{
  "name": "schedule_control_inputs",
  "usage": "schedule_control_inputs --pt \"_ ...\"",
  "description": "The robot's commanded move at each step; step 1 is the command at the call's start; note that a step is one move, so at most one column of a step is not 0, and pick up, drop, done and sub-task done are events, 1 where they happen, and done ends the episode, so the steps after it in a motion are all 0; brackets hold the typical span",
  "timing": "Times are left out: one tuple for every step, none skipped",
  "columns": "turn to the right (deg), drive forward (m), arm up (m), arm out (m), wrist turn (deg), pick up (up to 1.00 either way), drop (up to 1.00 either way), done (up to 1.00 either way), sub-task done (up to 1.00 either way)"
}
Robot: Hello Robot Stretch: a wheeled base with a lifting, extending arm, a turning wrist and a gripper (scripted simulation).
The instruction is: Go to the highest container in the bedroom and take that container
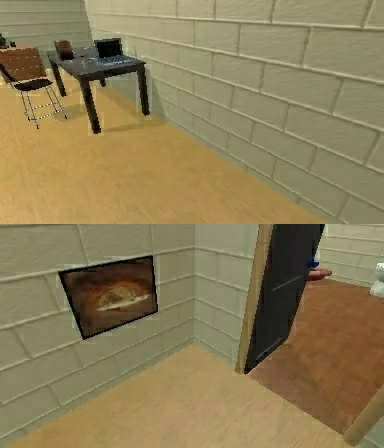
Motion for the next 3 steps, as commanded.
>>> schedule_control_inputs --pt "-39.0 0.00 0.00 0.00 0.0 0.00 0.00 0.00 0.00" --pt "0.0 0.70 0.00 0.00 0.0 0.00 0.00 0.00 0.00" --pt "-21.0 0.00 0.00 0.00 0.0 0.00 0.00 0.00 0.00"
